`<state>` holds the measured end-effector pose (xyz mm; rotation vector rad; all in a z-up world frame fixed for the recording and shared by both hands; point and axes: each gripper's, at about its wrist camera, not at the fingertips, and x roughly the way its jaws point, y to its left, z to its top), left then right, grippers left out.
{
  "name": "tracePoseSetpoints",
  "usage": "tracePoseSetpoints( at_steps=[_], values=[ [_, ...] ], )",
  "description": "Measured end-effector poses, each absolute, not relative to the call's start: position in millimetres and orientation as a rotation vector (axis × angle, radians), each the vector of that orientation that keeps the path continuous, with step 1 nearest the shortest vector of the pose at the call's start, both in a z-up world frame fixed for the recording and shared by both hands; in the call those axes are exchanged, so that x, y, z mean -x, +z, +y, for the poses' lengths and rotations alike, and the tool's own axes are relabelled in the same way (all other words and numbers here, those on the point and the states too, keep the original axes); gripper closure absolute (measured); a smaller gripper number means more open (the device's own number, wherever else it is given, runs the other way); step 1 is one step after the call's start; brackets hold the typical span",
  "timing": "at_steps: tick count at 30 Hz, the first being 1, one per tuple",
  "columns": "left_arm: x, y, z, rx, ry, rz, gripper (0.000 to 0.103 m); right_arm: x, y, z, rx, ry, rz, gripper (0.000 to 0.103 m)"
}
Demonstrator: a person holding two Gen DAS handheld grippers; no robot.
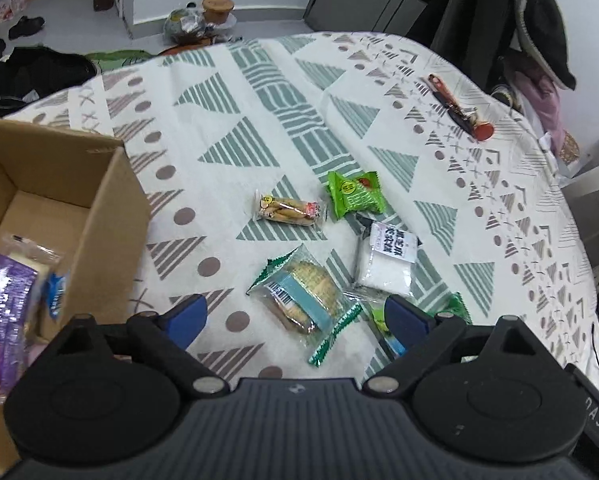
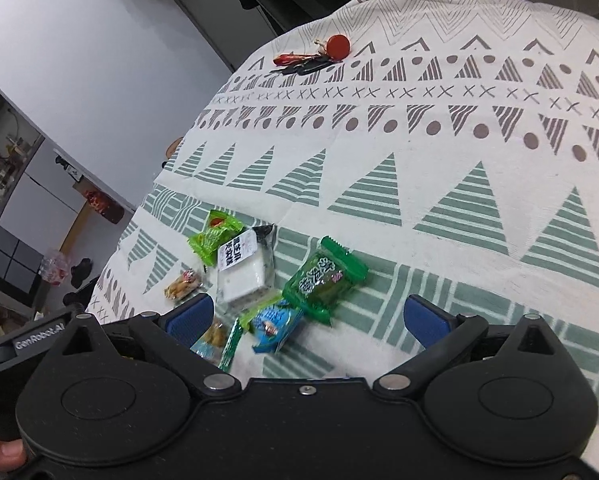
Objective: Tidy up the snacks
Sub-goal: 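Move both grippers back toward the remaining snacks, then grasp the round biscuit pack with the left gripper while the right grasps the green candy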
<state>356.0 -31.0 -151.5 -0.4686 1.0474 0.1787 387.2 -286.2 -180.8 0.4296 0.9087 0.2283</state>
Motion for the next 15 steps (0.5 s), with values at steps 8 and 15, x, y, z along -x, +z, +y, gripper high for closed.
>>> tracePoseSetpoints(
  at_steps=[8,15],
  values=[
    [-378,-179,-34,0.493,0.202,1.088,0.007,-408,-200,-283,-0.466,0.227,0.955,0.008],
    [-394,-196,-34,0.521,0.261,1.111,0.011,-426,-212,-273,-0.487,0.205,0.984,0.032]
  ],
)
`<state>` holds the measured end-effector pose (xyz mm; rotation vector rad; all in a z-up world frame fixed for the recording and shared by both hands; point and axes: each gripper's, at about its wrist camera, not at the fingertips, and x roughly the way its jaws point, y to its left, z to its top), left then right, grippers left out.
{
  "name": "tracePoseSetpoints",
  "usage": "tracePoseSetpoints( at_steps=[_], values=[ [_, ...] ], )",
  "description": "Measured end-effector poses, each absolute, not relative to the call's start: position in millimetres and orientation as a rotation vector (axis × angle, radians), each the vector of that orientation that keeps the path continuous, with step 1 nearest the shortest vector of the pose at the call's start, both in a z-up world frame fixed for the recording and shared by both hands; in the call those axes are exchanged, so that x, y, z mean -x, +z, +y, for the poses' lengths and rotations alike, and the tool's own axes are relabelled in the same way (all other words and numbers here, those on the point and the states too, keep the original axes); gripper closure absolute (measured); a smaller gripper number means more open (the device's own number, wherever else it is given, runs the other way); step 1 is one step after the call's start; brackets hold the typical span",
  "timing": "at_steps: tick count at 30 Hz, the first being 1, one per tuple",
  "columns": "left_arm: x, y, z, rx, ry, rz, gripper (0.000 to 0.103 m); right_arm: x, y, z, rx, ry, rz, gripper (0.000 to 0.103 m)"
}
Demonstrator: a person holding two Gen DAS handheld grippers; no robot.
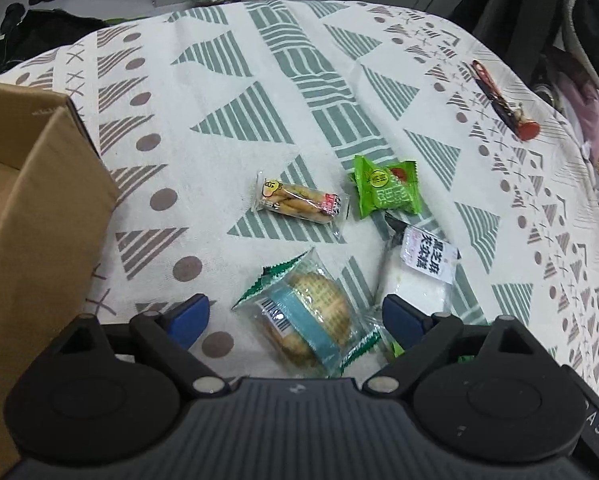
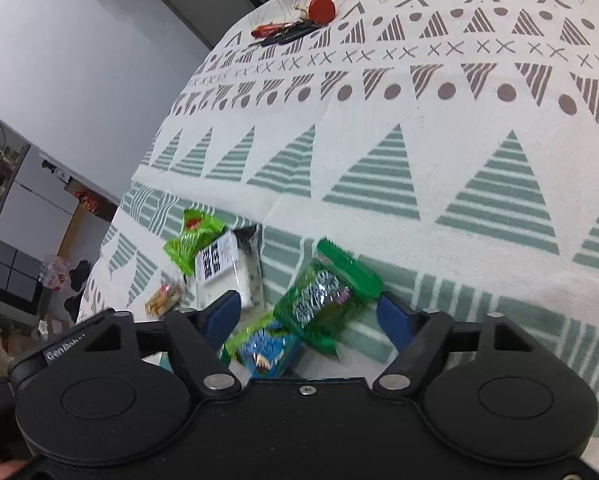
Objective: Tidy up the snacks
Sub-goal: 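Grasp the round biscuit pack with the left gripper while the right grasps the green candy, then carry the biscuit pack toward the box with the left gripper while the right carries the green candy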
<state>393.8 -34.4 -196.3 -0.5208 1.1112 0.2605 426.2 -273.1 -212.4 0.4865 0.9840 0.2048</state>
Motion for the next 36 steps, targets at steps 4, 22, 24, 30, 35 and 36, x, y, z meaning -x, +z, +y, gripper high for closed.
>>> tracePoseSetpoints(
  at_steps=[4,22,24,30,35,36],
  values=[
    [-400,-203,-37,0.497,0.290,1.135,0.018,-434,-215,-267,-0.462,0.163,0.999,0.051],
    [-367,-166,-32,0.455,0.253,1.069,0.058,-398,-190,-268,-0.462,0.185,0.991,0.075],
    [-361,-159,-31,0.459,0.245,1.057,0.058,-392,-184,-266,-0.462,0.195,0.982,0.075],
    [-342,-141,-29,0.440,0.232,1.021,0.058,-374,-167,-260,-0.450,0.198,0.950,0.075],
    [-324,-128,-26,0.430,0.225,1.000,0.058,-360,-155,-254,-0.436,0.218,0.932,0.075],
    [-321,-126,-26,0.426,0.224,0.995,0.058,-357,-153,-253,-0.434,0.224,0.927,0.075]
  ],
)
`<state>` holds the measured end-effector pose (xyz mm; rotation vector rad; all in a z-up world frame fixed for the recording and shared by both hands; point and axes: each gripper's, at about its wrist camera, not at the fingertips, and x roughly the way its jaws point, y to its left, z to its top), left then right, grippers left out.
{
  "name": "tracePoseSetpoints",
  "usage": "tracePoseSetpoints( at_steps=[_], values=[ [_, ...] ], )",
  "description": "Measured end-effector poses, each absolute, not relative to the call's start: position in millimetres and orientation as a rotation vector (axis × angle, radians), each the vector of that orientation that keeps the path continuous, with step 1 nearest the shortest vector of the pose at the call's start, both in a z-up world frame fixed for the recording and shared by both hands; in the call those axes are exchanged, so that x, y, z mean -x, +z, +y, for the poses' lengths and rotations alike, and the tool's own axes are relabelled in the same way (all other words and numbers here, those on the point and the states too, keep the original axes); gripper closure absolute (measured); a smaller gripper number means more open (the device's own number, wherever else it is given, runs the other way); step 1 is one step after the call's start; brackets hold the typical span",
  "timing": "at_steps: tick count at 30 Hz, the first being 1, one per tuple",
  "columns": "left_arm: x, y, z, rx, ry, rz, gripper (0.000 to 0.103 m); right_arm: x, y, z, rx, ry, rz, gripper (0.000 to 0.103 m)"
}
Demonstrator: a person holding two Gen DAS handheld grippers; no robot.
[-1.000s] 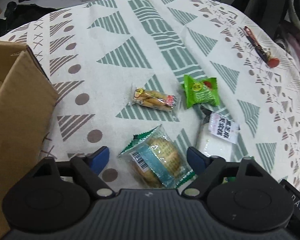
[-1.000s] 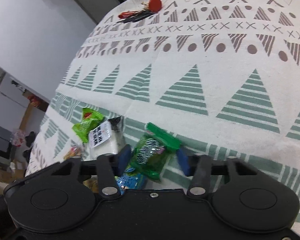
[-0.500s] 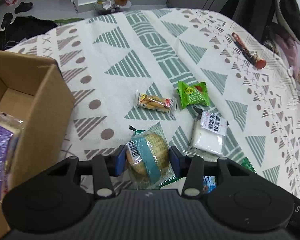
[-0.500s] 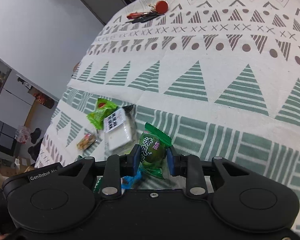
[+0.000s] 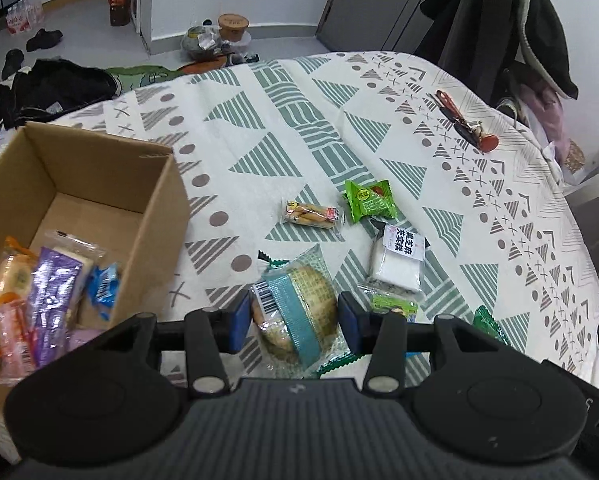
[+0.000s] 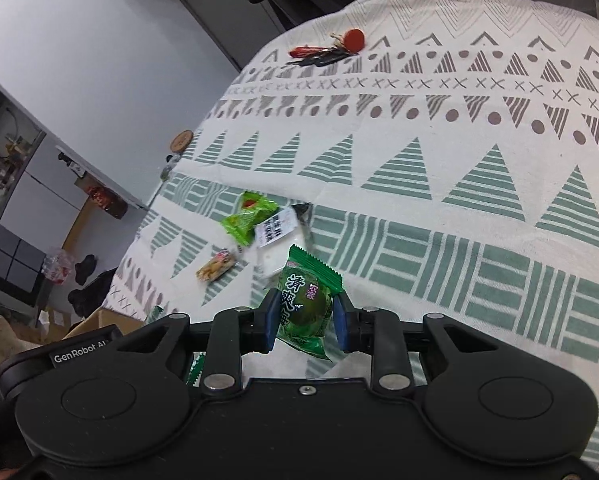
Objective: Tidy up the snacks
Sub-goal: 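Carry the biscuit pack toward the box with the left gripper while the right carries the green candy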
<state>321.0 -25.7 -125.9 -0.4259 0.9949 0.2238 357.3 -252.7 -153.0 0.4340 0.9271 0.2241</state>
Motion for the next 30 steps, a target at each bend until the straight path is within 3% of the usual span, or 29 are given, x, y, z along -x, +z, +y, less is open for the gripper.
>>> tracePoseSetpoints(
  at_steps=[30],
  values=[
    [-247,-68,28,0.417,0.193,0.918,0.058,-303,-102,-188,-0.328,0.435,0.860,0.075]
  ],
)
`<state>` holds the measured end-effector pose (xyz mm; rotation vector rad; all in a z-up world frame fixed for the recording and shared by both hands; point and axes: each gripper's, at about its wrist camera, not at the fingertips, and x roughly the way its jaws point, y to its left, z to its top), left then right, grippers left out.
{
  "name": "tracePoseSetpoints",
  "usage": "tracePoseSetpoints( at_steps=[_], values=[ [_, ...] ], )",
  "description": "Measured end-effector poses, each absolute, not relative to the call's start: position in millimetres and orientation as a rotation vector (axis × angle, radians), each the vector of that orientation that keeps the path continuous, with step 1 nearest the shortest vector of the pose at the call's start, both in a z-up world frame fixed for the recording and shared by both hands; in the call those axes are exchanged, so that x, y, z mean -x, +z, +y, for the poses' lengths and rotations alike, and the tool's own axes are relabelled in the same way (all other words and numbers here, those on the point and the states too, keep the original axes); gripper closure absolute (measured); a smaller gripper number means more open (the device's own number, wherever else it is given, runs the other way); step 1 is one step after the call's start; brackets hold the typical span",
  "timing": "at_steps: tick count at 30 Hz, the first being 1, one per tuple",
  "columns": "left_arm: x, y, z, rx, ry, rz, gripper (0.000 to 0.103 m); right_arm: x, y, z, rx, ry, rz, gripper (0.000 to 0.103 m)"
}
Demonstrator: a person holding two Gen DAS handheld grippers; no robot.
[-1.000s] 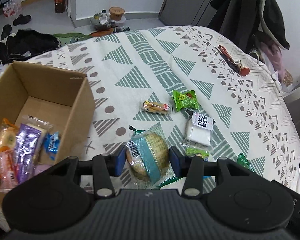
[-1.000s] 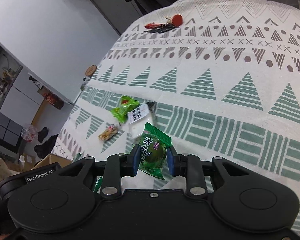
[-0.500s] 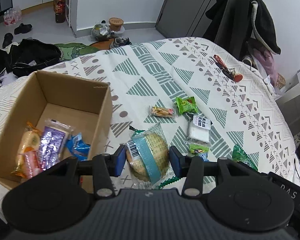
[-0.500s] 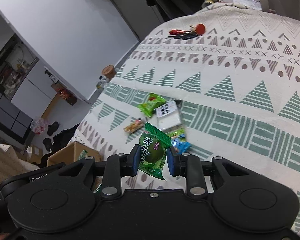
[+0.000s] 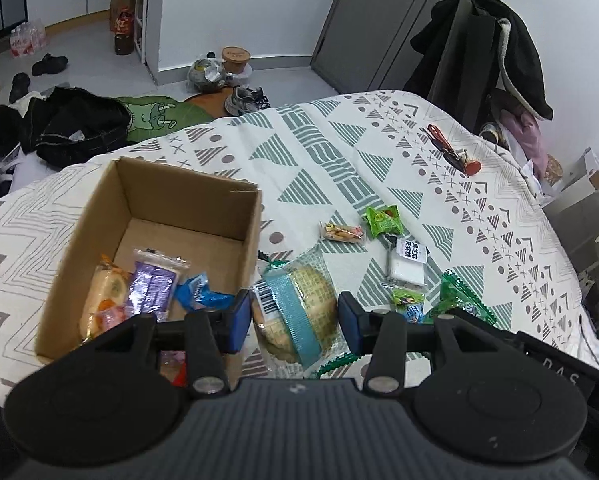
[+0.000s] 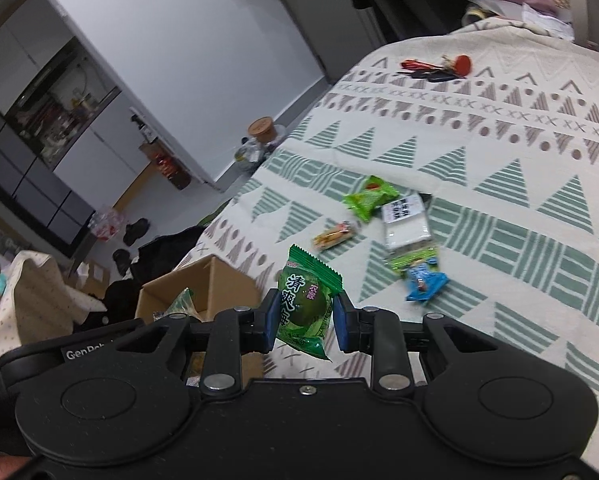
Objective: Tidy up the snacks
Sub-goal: 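Carry the biscuit pack toward the box with the left gripper while the right carries the green candy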
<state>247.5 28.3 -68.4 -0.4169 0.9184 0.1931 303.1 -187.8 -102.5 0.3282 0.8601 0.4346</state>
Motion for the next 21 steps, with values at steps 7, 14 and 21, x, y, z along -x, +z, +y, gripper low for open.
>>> tracePoseSetpoints(
  at_steps=[7,14,21],
  values=[
    [-237,-59,52,0.433,0.206,0.891,0.058,-297,-96,-168,-0.308,0.475,0.852,0.075],
    [-234,-55,74,0.441,0.188,0.882,0.058,-294,-95,-146,-0.290,0.503,0.854,0.075],
    [-231,-54,99,0.458,0.189,0.875,0.057,-294,-92,-125,-0.280,0.525,0.854,0.075]
  ],
)
